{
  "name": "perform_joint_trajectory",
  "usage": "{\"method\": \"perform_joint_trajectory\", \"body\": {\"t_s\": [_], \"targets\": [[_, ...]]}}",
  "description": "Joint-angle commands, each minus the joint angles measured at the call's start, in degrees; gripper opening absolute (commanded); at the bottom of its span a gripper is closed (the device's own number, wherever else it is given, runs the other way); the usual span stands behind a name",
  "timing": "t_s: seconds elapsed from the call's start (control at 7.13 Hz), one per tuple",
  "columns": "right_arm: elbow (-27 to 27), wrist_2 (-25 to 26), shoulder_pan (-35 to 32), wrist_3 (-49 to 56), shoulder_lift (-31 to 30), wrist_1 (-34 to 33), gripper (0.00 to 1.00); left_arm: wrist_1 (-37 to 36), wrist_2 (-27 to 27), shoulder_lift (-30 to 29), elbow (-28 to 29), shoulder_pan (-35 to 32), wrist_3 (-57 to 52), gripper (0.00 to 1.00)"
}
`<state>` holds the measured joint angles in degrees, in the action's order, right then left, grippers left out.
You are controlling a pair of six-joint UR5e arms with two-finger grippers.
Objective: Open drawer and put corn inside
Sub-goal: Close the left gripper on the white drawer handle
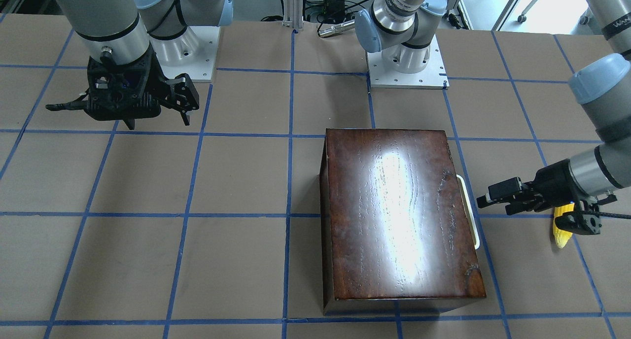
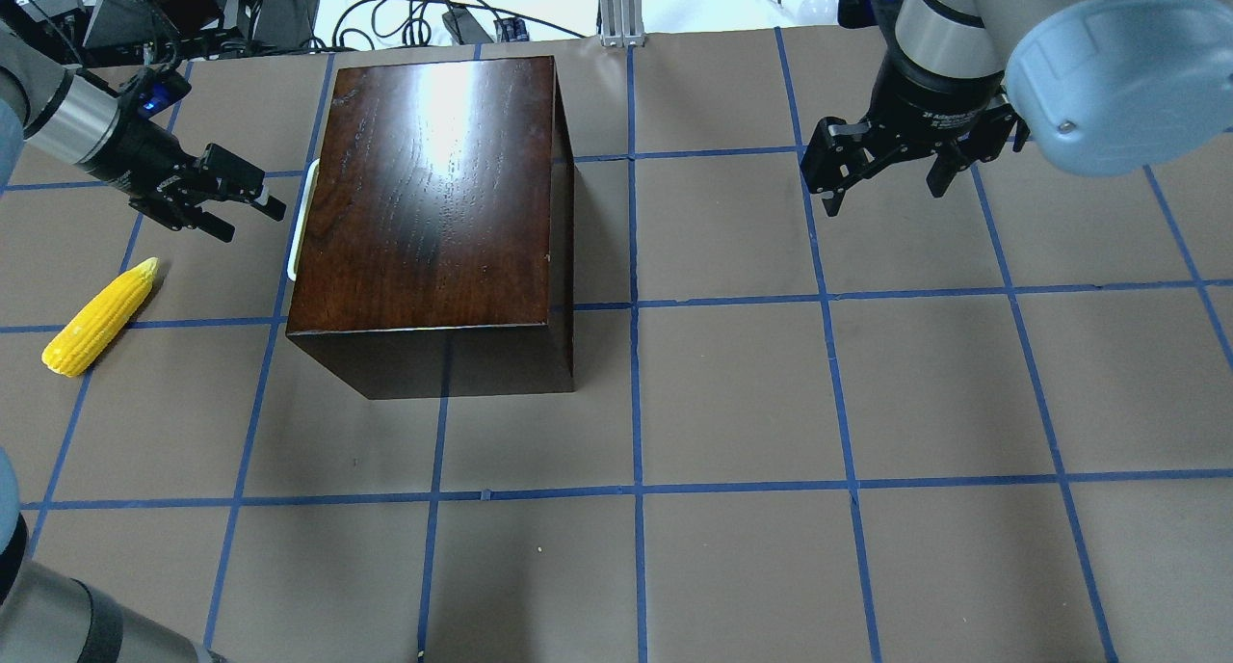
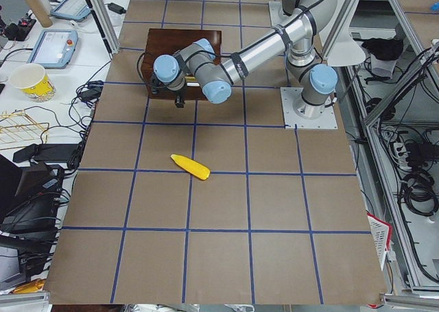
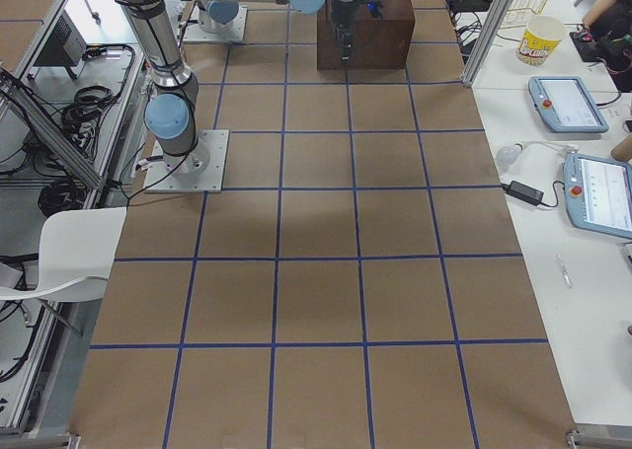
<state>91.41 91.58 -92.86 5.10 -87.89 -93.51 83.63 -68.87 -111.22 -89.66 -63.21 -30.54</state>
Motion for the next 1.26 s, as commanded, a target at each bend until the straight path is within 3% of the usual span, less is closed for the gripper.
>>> {"method": "perform_joint_trajectory", "body": {"t_s": [0.0, 1.12], "targets": [[0.0, 0.0, 0.13, -0.09, 0.0, 0.0, 1.0, -1.79, -0.3, -0.49, -0.16, -1.83, 0.66, 1.0], [0.0, 0.0, -0.04, -0.09, 0.0, 0.0, 1.0, -5.76, -0.38, -1.98, -1.57, -2.01, 0.83, 1.0]]}}
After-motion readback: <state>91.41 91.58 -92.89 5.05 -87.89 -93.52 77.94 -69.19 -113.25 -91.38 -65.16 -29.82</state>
